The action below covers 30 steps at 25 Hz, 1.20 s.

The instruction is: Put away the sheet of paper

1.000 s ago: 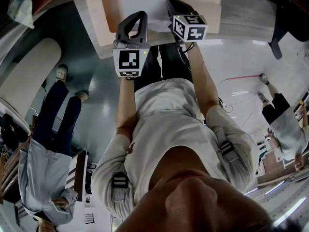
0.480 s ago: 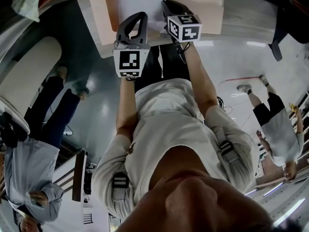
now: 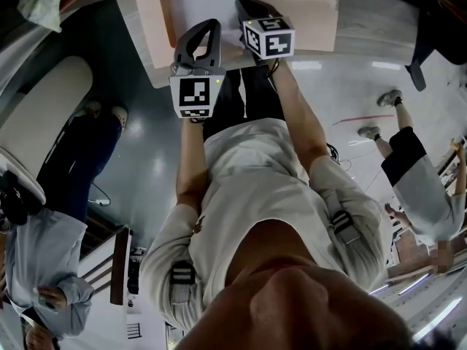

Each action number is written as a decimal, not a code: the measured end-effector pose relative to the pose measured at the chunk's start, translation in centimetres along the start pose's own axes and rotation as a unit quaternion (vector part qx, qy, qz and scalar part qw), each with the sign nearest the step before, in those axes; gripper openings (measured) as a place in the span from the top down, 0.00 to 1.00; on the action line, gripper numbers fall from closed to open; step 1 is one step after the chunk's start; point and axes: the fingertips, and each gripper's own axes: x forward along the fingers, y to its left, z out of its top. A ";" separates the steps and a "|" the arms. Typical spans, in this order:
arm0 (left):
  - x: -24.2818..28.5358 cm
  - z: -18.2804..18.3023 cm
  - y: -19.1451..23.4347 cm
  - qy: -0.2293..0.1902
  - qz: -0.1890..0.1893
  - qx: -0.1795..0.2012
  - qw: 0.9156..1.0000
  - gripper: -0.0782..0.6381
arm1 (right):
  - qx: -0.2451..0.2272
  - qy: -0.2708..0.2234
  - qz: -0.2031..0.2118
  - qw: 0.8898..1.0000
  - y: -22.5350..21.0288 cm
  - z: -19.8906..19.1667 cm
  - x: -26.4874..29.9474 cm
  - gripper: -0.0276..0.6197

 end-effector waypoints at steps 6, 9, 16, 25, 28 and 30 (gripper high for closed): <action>0.1 -0.1 0.2 0.002 0.000 -0.002 1.000 0.86 | -0.013 0.032 -0.029 0.999 -0.7 -0.8 1.0 0.92; 0.2 -0.2 0.2 0.002 -0.002 -0.002 1.000 0.86 | -0.037 0.055 -0.043 0.997 -1.1 -1.5 1.2 0.92; 0.0 0.0 0.1 0.000 -0.002 0.001 1.000 0.86 | -0.065 0.032 -0.033 0.997 -0.4 -1.1 1.5 0.91; -0.4 0.1 0.0 -0.003 -0.002 0.003 1.000 0.86 | -0.096 0.016 -0.031 0.995 0.0 -0.7 0.2 0.69; -0.6 0.4 0.0 -0.005 -0.003 0.006 1.000 0.86 | -0.105 0.008 -0.037 0.994 -0.1 -0.1 -0.6 0.69; -0.8 0.6 -0.1 -0.007 -0.003 0.008 1.000 0.86 | -0.110 -0.002 -0.038 0.993 0.1 0.4 -1.5 0.69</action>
